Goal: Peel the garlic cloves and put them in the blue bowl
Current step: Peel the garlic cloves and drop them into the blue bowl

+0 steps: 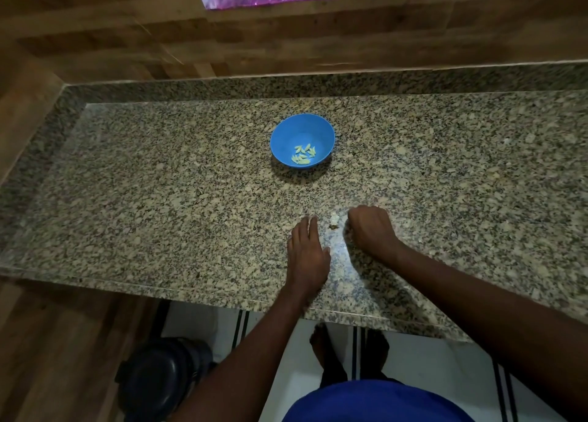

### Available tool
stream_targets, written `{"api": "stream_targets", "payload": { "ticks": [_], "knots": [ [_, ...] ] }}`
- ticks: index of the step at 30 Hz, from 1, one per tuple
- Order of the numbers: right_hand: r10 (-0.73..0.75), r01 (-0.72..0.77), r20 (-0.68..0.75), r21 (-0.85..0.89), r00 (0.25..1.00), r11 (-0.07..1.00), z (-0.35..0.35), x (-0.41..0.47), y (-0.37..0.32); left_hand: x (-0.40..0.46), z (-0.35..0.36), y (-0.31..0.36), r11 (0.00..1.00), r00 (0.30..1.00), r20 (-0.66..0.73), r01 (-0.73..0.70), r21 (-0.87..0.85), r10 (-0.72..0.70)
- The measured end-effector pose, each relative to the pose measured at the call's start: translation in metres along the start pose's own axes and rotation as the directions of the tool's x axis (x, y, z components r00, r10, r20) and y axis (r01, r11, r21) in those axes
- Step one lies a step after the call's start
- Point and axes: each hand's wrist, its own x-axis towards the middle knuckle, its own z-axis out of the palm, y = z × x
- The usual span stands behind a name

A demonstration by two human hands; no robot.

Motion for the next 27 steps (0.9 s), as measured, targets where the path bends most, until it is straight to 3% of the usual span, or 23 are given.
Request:
{"api": "stream_targets", "payload": {
  "ticks": [3,6,9,14,16,18,27],
  "knots": [
    [-0.011,0.017,-0.092,0.060,0.996,0.998,0.017,-0.010,0.015,0.000,0.000,0.001,1.000,1.000,0.006,0.009,0.003,-0.009],
    [0.190,-0.154,-0.078,0.333,0.979,0.930,0.021,-0.015,0.027,0.000,0.000,0.001,1.000,1.000,0.007,0.014,0.002,-0.014],
    [0.389,-0.343,0.081,0.655,0.918,0.673,0.017,-0.014,0.038,0.001,0.000,0.002,1.000,1.000,0.018,0.023,-0.002,-0.023],
    [0.338,-0.366,0.288,0.910,0.896,0.195,0.007,-0.023,0.039,0.002,-0.002,0.003,0.999,1.000,0.014,0.027,-0.019,-0.027],
    [0.329,-0.386,0.342,0.919,0.880,0.077,0.004,-0.024,0.037,0.002,-0.003,0.004,0.999,0.999,0.016,0.028,-0.017,-0.027],
    [0.314,-0.389,0.355,0.920,0.881,0.050,0.004,-0.025,0.036,0.002,-0.003,0.004,0.999,0.999,0.021,0.028,-0.020,-0.027],
    [0.383,-0.430,0.344,0.887,0.858,0.166,0.009,-0.018,0.034,0.002,-0.002,0.004,1.000,1.000,0.025,0.019,0.003,-0.020]
  ]
}}
